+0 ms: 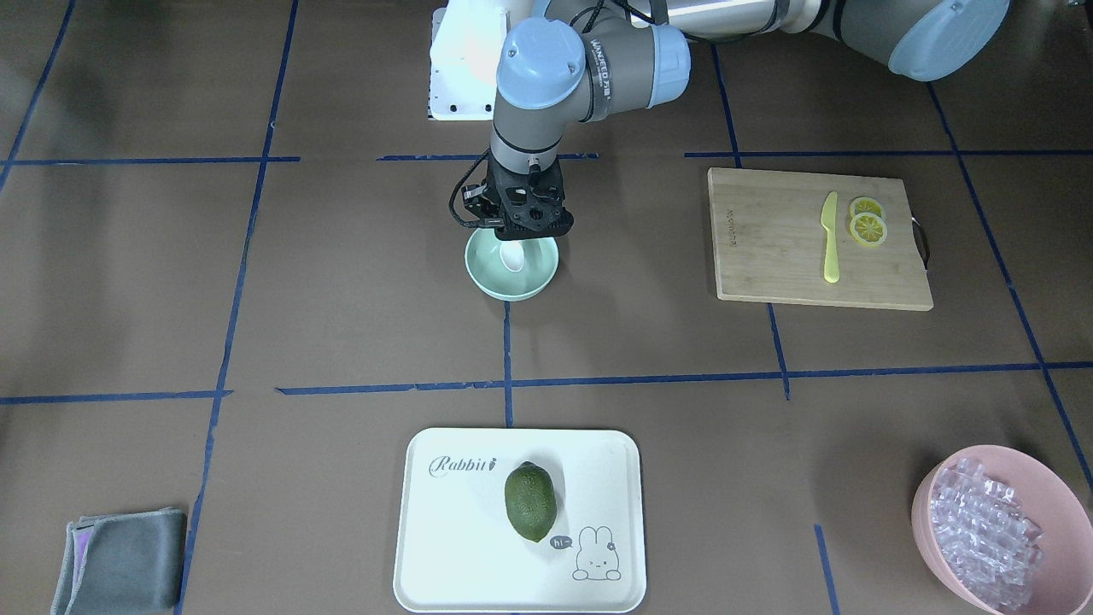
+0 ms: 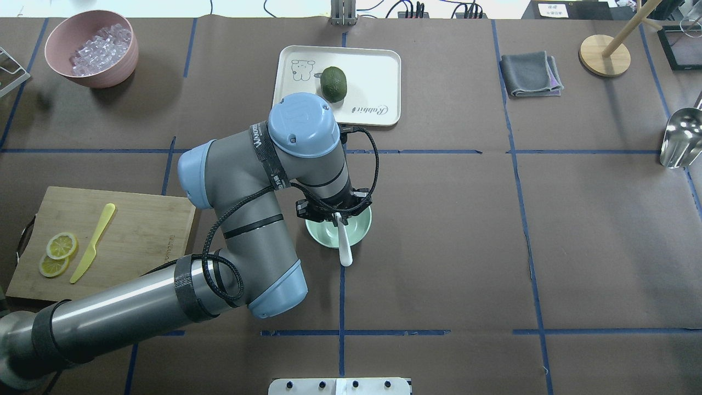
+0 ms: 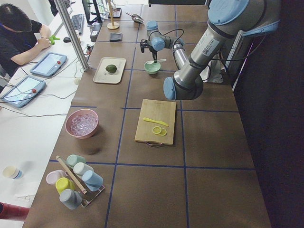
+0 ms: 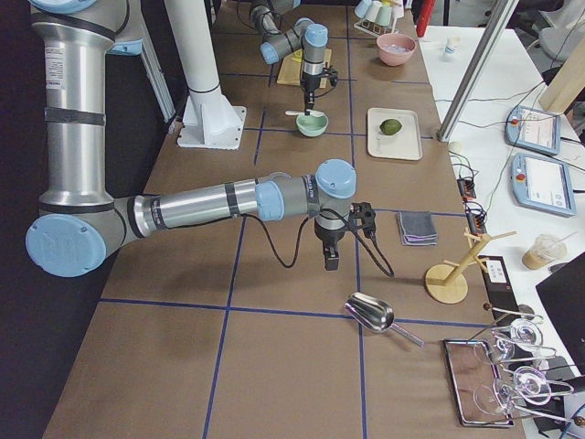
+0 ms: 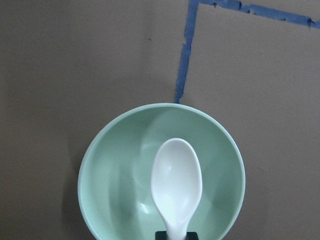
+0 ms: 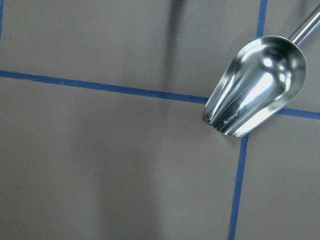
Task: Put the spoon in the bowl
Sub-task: 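Lower the spoon into the bowl and open the left gripper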
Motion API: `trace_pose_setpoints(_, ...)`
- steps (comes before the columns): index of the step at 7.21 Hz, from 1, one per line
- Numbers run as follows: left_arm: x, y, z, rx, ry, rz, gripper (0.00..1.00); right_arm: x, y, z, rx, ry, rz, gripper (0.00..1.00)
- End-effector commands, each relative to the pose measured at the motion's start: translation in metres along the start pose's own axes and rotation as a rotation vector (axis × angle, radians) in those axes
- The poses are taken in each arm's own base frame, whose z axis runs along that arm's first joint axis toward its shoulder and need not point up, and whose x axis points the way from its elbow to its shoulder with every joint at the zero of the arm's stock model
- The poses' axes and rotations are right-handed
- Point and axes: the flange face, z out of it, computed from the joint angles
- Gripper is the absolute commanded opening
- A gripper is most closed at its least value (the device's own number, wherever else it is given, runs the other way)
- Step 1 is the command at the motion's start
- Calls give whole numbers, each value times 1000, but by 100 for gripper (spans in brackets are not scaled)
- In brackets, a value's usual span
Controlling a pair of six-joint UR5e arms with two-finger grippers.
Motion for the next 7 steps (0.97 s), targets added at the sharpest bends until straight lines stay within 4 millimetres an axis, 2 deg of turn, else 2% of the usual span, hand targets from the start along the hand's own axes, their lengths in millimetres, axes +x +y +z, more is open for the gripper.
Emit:
trace_pose_setpoints(1, -2, -1, 2, -1, -2, -7, 50, 0, 0, 0, 1, 0, 0, 100)
trace_pose_setpoints(2, -2, -1, 2, 0, -4, -10, 99, 0, 0, 0, 1, 0, 0, 100)
trace_pose_setpoints(7, -4, -4, 1, 2, -10, -16, 100, 0, -1, -1, 2, 0, 1, 100)
